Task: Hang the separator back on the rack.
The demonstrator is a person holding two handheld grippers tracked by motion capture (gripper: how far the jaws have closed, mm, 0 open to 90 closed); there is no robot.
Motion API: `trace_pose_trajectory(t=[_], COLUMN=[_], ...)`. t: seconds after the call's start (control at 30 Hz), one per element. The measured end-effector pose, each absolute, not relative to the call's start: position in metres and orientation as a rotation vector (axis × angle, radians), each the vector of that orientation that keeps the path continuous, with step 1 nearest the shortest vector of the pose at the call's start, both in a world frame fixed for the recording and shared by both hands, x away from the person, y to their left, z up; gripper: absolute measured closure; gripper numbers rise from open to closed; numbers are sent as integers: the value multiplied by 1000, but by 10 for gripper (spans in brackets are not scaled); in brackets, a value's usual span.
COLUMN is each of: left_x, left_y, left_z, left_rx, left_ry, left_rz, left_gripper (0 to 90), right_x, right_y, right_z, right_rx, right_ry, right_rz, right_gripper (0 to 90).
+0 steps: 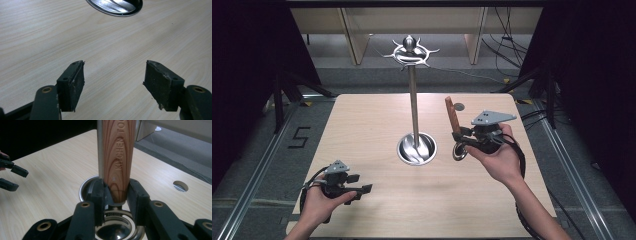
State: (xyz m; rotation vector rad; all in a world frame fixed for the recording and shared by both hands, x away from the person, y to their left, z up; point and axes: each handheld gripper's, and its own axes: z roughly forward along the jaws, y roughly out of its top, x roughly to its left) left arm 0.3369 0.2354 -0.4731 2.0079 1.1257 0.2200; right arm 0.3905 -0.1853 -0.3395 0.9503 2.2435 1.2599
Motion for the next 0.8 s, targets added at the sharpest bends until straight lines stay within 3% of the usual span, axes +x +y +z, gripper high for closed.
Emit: trace_pose_trajectory(t=[0.8], left_x=[337], left_y=[235], left_z=[-473], left_rx=[2000], left_ry=[1131], left_rz=[220], left_gripper=[314], right_x=[395], right_y=[-183], right_z=[-324], right_rx=[917], right_ry=[2221], right_rz=[1274], right_gripper=[699])
